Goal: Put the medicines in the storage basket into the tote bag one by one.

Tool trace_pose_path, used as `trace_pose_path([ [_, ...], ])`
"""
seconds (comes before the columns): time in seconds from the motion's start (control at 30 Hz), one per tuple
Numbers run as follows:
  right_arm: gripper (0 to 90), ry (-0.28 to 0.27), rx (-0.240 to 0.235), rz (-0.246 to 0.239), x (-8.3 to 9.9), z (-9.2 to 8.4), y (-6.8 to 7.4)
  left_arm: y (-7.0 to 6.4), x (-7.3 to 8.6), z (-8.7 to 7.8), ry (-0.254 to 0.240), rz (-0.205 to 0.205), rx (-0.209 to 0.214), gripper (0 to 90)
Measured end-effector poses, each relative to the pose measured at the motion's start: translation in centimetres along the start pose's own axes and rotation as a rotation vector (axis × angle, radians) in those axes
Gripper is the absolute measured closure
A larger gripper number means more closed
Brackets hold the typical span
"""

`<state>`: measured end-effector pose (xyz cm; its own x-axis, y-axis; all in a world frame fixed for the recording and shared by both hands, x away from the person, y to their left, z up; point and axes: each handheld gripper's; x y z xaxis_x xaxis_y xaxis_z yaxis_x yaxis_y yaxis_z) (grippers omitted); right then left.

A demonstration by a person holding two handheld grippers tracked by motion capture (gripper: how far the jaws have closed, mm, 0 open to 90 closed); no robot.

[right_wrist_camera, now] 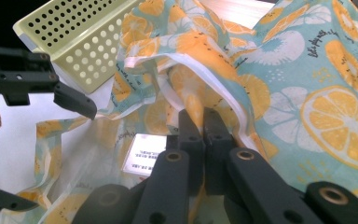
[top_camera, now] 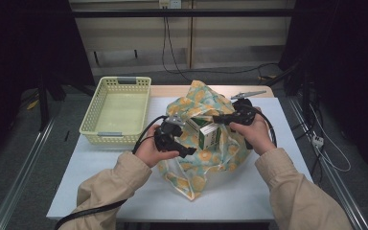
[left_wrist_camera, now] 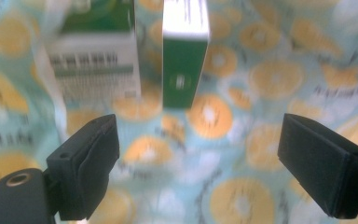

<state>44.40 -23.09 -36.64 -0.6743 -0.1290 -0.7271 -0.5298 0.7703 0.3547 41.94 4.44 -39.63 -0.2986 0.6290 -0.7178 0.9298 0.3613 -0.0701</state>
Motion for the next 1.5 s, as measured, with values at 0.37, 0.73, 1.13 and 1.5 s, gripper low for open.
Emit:
trace_pose_path([
  [0.37, 89.0, -0.003, 0.012, 0.013, 0.1, -0.1, -0.5, -0.6, 3.4, -0.1, 0.027, 0.023, 0.012, 13.8],
  [0.73, 89.0, -0.004, 0.015, 0.012, 0.2, 0.1, -0.6, -1.0, 6.4, 0.4, 0.082, 0.093, 0.017, 13.3],
  [1.13, 89.0, -0.003, 0.010, 0.022, 0.2, 0.2, -0.8, 0.2, 5.5, 2.6, 0.036, 0.077, -0.056, 14.5],
  [1.5, 89.1, -0.006, -0.006, 0.030, 0.6, 0.2, -0.9, 1.1, 4.7, 3.3, 0.008, 0.024, -0.013, 62.8],
])
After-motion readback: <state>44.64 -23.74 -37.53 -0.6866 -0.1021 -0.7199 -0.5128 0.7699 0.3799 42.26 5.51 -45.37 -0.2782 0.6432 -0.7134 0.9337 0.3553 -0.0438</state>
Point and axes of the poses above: each handheld gripper's, and its own axes: z roughly forward along the jaws, x roughly out of its underside, y roughly to its left, and after that the axes turned 6 degrees about z, right-handed
